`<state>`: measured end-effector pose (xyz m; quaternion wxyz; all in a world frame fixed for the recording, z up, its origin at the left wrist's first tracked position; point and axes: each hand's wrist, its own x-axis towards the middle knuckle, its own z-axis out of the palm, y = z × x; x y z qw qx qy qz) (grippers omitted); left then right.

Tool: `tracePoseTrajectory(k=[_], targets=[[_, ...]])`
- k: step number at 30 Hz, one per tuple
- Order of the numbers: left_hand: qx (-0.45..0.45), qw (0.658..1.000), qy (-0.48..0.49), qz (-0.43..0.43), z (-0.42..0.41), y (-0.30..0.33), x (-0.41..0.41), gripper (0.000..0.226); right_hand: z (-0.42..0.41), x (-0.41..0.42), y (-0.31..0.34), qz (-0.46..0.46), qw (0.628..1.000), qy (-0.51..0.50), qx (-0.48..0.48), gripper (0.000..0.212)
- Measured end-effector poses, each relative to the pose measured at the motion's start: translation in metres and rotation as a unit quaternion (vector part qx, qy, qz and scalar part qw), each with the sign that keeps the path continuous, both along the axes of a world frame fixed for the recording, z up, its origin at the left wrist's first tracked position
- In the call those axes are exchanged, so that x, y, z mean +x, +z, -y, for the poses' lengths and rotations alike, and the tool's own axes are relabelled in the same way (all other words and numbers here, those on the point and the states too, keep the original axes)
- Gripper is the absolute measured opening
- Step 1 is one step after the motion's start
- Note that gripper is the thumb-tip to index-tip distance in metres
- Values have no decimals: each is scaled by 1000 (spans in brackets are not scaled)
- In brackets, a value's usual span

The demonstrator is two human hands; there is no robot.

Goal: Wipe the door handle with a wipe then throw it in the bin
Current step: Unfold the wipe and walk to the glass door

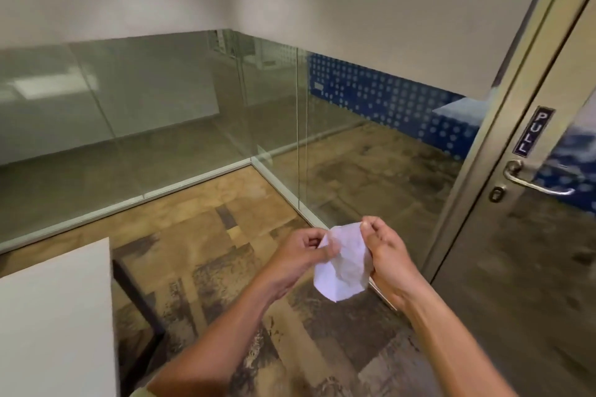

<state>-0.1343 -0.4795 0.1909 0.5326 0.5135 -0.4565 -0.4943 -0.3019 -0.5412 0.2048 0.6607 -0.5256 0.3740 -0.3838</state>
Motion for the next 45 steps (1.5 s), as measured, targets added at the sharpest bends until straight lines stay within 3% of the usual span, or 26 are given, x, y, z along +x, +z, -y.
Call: tracePoseTrajectory(k=[1, 3, 6, 9, 12, 15, 17, 19, 20, 24, 28, 31, 35, 38, 41, 45], targets=[[0, 1000, 3, 13, 10, 0, -7, 7, 7, -9, 2, -7, 1000, -12, -8, 19], [3, 1000, 9, 10, 29, 0, -22, 16, 22, -27, 4, -25, 999, -38, -21, 17], [15, 1000, -7, -15, 50, 1, -46, 9, 42, -51, 2, -59, 994, -72, -65, 18], [26, 998, -8, -57, 67, 3, -72, 23, 59, -74, 0, -97, 984, -115, -97, 20], [39, 996, -19, -83, 84, 4, -93, 20, 70, -96, 0, -143, 969, -149, -132, 25], [29, 997, -42, -65, 104, 5, -103, 17, 76, -115, 4, -178, 957, -154, -168, 12], [17, 995, -73, -58, 118, 8, -106, 10, 80, -129, 7, -187, 960, -128, -163, 25], [12, 994, -100, -43, 134, 12, -107, 18, 87, -142, 10, -232, 954, -107, -156, 44], [11, 994, -106, -36, 142, 13, -107, 25, 90, -148, 11, -254, 947, -113, -161, 44], [-4, 995, -99, 14, 180, 12, -106, 35, 103, -166, 11, -284, 927, -190, -152, 12], [-15, 992, -111, 49, 215, 5, -113, 41, 118, -166, 11, -267, 931, -220, -117, 17], [1, 994, -110, 1, 240, 2, -124, 48, 129, -164, 14, -261, 931, -235, -94, 7], [72, 986, -82, -127, 274, -1, -137, 41, 145, -162, 12, -290, 920, -255, -66, 17], [87, 988, -62, -108, 293, -1, -143, 45, 158, -160, 10, -315, 897, -305, -50, 16], [90, 990, -66, -87, 309, 1, -145, 44, 170, -156, 12, -258, 902, -345, -38, 18], [98, 988, -80, -89, 330, 3, -146, 44, 183, -148, 8, -90, 929, -360, 13, 15]])
